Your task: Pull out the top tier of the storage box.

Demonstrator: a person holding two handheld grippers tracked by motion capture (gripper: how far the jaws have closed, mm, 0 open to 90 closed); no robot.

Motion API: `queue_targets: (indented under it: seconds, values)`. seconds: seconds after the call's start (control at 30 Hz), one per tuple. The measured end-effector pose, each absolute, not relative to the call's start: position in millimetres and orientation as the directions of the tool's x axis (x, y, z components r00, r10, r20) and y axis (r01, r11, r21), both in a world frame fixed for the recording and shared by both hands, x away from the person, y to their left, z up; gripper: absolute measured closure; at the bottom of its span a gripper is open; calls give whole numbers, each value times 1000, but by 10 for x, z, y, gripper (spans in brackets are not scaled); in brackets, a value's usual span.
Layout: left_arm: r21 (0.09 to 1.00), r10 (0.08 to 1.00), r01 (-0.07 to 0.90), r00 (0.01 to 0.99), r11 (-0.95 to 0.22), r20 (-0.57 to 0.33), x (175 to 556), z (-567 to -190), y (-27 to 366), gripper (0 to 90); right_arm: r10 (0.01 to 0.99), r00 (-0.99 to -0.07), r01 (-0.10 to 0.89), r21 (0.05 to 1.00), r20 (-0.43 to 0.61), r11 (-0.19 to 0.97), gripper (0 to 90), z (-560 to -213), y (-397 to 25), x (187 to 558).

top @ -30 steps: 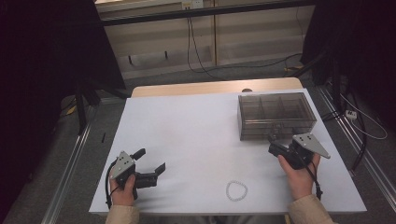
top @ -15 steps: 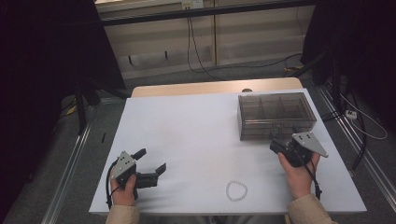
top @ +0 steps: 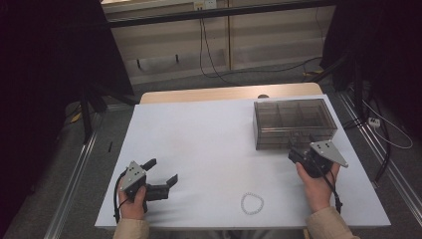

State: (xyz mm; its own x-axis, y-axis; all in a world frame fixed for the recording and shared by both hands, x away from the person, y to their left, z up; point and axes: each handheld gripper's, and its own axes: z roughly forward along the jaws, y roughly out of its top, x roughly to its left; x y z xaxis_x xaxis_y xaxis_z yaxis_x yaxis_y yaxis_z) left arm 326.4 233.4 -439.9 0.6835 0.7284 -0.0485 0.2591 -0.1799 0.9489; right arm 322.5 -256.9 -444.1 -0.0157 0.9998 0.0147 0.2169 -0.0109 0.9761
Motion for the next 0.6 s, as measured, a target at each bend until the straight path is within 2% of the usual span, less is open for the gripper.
queue_targets:
  seconds: [0.3, 0.6]
  values:
    - [949, 729, 261, 682, -178, -51, 3264, -4398, 2337, 26, 1000, -12, 219, 975, -25, 27, 307, -4435, -2574, 3227]
    - [949, 730, 262, 681, -176, -53, 3267, -4402, 2340, 26, 978, -12, 196, 958, -211, 209, 312, -4401, -2511, 3221]
